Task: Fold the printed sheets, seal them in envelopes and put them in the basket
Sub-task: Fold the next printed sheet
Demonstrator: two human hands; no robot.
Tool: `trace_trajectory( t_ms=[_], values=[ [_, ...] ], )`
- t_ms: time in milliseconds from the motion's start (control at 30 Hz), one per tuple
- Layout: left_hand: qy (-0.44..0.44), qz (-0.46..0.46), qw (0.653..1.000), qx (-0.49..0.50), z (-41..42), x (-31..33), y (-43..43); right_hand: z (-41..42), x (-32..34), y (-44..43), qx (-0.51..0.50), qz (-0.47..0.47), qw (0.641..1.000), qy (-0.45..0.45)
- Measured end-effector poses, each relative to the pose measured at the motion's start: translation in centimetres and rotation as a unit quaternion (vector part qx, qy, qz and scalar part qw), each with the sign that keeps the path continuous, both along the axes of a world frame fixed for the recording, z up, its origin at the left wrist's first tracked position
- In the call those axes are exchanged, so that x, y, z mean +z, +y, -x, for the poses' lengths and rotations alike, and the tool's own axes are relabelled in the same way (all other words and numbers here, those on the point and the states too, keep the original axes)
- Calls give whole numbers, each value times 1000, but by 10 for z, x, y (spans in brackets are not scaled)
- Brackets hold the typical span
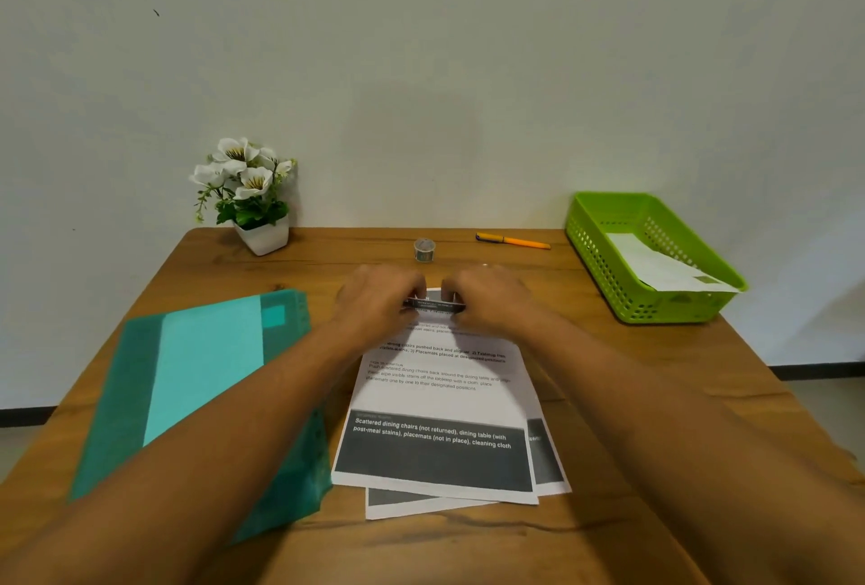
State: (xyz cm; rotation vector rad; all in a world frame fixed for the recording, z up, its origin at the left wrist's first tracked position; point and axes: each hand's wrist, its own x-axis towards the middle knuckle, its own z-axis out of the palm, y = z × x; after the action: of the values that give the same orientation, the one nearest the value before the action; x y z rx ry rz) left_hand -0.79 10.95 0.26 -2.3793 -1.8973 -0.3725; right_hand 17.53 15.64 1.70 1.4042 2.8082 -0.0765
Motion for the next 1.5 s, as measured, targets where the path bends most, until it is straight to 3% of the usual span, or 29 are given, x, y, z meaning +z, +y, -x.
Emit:
trace_trajectory(
  t_ms=[233,467,600,733,1033,1233,1500],
  values=[
    [177,14,984,-20,-11,-6,3,12,-17,-10,30,-79,992,-92],
    [204,-2,978,-31,4,-22,-2,-24,-26,-10,50,-119,986,-108],
    [170,-7,985,-40,11,-33,-10,-46,-26,-13,28,-108,988,-109],
    [115,-5,993,-28,9,-36,-27,-58,-26,-21,11,-40,997,-61],
    [91,-14,995,29,-18,-42,-46,-49,-36,-45,-4,5,1000,4],
    [-9,105,994,41,-36,-56,-48,-19,-74,-61,-26,21,994,104],
    [28,154,986,55,-29,-58,-47,-55,-76,-53,-67,54,995,44]
  ],
)
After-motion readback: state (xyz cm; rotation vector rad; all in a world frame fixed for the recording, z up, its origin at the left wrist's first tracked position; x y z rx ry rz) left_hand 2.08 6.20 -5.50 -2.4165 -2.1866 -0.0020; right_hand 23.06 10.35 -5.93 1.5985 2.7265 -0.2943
